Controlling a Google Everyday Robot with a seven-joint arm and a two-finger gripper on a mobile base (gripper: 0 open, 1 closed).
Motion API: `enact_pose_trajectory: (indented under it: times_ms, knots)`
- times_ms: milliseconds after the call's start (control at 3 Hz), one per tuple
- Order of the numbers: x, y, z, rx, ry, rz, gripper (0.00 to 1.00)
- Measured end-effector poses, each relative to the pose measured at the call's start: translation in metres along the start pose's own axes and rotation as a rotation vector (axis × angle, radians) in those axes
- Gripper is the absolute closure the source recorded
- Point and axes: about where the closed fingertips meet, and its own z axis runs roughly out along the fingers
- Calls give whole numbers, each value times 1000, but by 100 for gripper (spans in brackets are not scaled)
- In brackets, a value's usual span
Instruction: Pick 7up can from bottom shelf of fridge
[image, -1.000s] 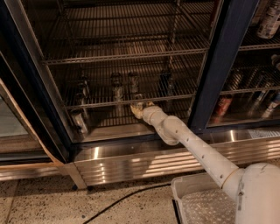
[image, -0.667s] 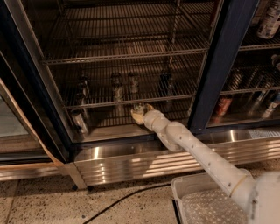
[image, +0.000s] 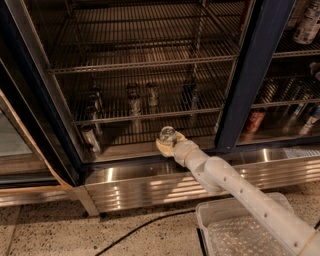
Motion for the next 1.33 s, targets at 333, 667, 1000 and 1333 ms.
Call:
enact_pose_trajectory:
  times_ms: [333, 667, 1000, 1333]
  knots:
    - [-36, 13, -35, -15, -35, -88, 100]
    - [-93, 13, -53, -43, -83, -192, 100]
    - [-131, -2, -57, -112, -85, -184, 100]
    - [-146, -8, -58, -218, -70, -147, 100]
